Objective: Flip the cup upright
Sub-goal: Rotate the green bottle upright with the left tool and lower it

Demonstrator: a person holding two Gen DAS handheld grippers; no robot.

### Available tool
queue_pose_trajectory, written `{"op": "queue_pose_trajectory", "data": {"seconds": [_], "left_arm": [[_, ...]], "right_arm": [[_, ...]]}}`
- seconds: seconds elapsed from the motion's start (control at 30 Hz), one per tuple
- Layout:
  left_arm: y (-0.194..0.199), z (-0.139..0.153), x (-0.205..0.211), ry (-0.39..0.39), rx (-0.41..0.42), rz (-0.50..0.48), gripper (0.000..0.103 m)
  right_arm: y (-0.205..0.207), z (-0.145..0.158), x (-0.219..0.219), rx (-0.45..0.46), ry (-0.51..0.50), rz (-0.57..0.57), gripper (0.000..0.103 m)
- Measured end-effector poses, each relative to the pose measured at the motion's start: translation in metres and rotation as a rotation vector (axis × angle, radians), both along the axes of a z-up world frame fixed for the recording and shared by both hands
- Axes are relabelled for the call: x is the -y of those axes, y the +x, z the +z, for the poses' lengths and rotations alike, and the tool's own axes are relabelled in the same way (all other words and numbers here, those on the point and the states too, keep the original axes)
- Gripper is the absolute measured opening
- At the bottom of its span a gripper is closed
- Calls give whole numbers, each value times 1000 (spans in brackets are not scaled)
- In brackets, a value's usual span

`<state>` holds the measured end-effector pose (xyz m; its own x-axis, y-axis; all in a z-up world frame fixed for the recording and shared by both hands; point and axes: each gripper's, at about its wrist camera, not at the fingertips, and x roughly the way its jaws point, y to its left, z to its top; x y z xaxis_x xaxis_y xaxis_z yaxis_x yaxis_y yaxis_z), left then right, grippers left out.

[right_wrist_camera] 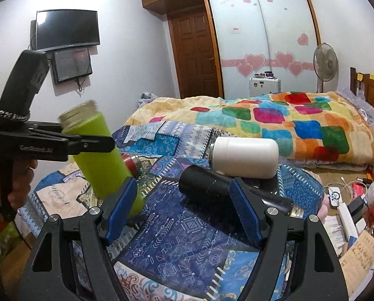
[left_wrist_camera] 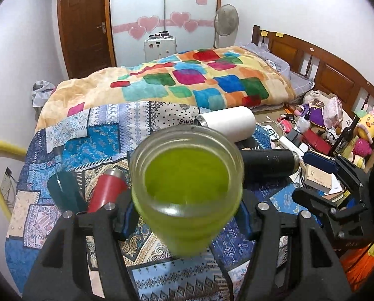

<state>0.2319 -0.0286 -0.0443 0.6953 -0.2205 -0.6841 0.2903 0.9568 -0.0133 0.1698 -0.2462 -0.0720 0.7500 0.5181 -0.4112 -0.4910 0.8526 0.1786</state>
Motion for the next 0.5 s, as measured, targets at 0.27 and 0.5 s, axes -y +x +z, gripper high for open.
{"op": "queue_pose_trajectory", "data": {"seconds": [0.27,0.5], "left_arm": [[-7,-8,6,19,4,-24,63],[-3,-18,12,26,-25,-37,63]], "right_arm": [[3,-4,1,-10,10,4,74],[3,-2,0,-12,22,5,74]]}}
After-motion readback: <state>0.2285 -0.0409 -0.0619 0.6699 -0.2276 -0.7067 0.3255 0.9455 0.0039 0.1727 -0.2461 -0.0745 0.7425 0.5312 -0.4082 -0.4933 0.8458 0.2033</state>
